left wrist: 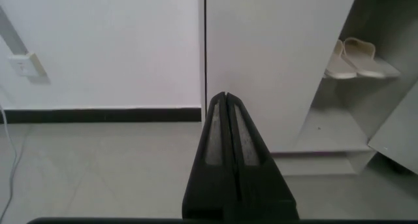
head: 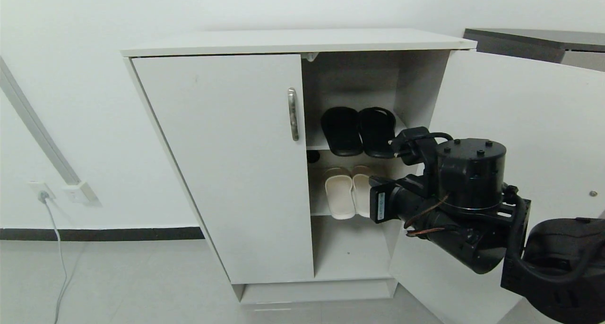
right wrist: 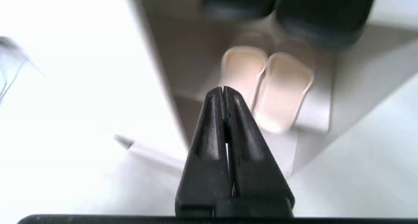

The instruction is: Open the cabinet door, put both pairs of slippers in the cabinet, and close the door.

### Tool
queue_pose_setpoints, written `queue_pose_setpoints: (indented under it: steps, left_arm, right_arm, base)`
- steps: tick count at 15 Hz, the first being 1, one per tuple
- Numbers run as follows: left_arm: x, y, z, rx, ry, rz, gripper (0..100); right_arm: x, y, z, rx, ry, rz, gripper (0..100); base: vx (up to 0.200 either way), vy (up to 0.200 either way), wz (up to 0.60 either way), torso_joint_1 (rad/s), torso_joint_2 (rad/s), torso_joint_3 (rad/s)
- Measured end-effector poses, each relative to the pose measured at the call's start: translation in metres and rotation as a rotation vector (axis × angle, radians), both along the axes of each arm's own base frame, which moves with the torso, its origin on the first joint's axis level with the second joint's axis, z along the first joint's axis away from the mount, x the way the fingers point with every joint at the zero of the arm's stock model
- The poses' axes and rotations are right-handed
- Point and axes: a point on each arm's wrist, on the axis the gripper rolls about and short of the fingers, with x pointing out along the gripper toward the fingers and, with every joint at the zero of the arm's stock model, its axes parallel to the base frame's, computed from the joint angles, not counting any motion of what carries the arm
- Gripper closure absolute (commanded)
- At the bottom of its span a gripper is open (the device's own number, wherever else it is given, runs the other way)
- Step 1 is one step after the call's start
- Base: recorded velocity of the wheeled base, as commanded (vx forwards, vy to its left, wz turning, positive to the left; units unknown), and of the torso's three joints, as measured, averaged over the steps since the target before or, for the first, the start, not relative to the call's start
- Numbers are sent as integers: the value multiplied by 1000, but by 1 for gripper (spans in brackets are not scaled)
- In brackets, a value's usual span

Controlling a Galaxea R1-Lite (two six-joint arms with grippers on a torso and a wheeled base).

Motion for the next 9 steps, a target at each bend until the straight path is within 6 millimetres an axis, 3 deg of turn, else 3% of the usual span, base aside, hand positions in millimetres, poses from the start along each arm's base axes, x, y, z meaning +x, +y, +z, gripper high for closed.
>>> queue_pose_setpoints:
  steps: [9]
  left_arm:
    - [0, 0, 0, 0, 0, 0, 100]
  right_arm:
    - [10, -1, -11, -23, 23, -23, 100]
  base:
    - [-200, 0, 0, 3, 2, 2]
